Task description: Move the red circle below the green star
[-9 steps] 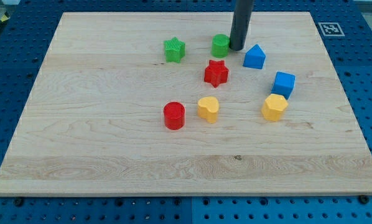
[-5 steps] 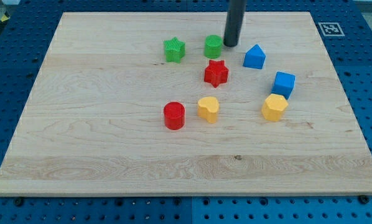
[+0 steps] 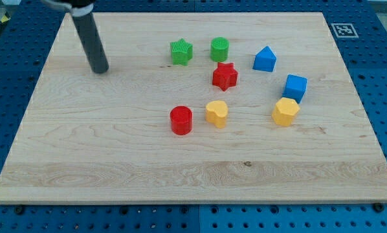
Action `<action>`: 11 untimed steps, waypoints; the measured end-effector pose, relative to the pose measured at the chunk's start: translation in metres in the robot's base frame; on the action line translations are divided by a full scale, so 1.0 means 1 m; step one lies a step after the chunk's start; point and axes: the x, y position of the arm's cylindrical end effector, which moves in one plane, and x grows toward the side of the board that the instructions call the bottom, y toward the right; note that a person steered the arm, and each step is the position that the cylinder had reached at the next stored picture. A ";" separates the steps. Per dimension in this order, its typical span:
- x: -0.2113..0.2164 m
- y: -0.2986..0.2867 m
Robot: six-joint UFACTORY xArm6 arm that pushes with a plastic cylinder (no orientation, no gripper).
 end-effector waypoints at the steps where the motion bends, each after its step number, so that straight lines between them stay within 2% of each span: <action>1: 0.053 0.000; 2: 0.101 0.002; 3: 0.138 0.035; 4: 0.157 0.098; 5: 0.161 0.164; 6: 0.161 0.175; 9: 0.159 0.174; 11: 0.138 0.168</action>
